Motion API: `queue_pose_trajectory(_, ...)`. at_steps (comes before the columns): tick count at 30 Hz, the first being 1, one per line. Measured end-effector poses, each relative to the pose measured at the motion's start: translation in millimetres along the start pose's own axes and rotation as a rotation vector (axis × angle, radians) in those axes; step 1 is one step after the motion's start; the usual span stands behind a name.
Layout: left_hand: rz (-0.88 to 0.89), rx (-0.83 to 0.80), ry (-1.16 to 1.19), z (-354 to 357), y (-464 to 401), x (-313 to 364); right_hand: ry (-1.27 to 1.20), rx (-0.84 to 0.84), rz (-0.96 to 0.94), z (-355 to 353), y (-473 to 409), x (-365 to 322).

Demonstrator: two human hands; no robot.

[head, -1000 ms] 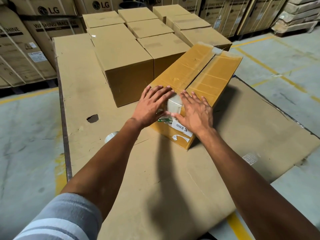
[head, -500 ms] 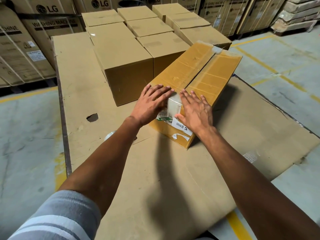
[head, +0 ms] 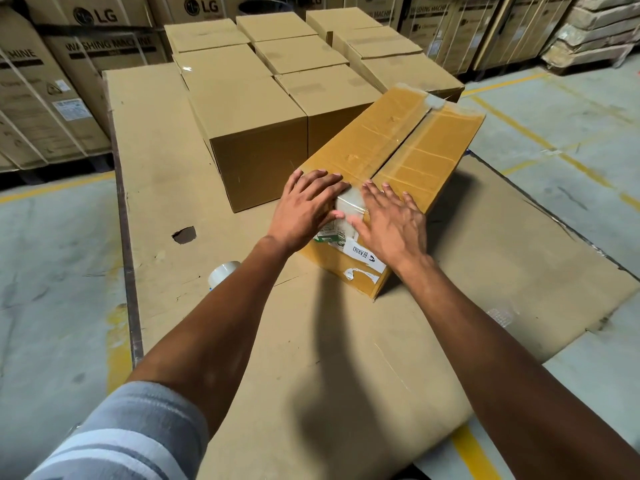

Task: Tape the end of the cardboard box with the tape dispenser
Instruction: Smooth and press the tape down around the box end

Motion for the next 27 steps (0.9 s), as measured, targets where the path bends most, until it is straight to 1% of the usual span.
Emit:
queue_pose_trajectory(2, 0.027, -0.017, -0.029, 1.3, 1.5, -2.2, 0.040, -0.019, -0.022, 2.7, 1.2, 0.4)
queue_pose_trajectory(6, 0.041, -0.031, -0.014, -3.0, 1.3, -1.6, -0.007, -0.008, -0.014, 0.5, -0.3, 3.1)
queue_pose_trajectory(9, -0.013, 0.001, 0.029, -4.2, 0.2, 4.8, -0.094, 0.007, 0.025, -2.3, -0.9, 2.8)
queue_pose_trajectory(11, -0.063, 0.031, 0.026, -2.2, -0.4, 10.0, -0.086, 0.021, 0.026, -2.9, -0.3, 0.9)
queue_pose_trajectory(14, -0.061, 0.053, -0.009, 0.0, -0.3, 10.9, -0.074, 0.020, 0.013, -1.6, -1.2, 0.8)
queue_pose_trajectory(19, -0.002, -0.038, -0.066, 1.2, 0.7, 3.5, 0.034, -0.014, -0.066, 0.4, 1.1, 2.4)
queue_pose_trajectory(21, 0.008, -0.075, -0.069, 0.6, 1.5, 1.8, 0.040, -0.021, -0.073, 0.4, 1.5, 2.0)
queue_pose_trajectory(23, 0.011, -0.084, -0.040, -2.9, 1.2, 2.4, 0.004, 0.013, -0.067, -0.3, 3.2, 2.5)
queue_pose_trajectory(27, 0.030, -0.084, 0.039, -14.2, 2.8, 3.6, -0.147, 0.188, -0.118, 0.1, 12.4, 7.3)
Point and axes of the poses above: each hand's wrist, its own y-axis away from the middle knuckle, its own z-axis out of the palm, x = y × z, the point moved 4 cm from there along -y, towards the middle knuckle, and after that the axes turned 2 degrees about -y, right-handed, at the moved point
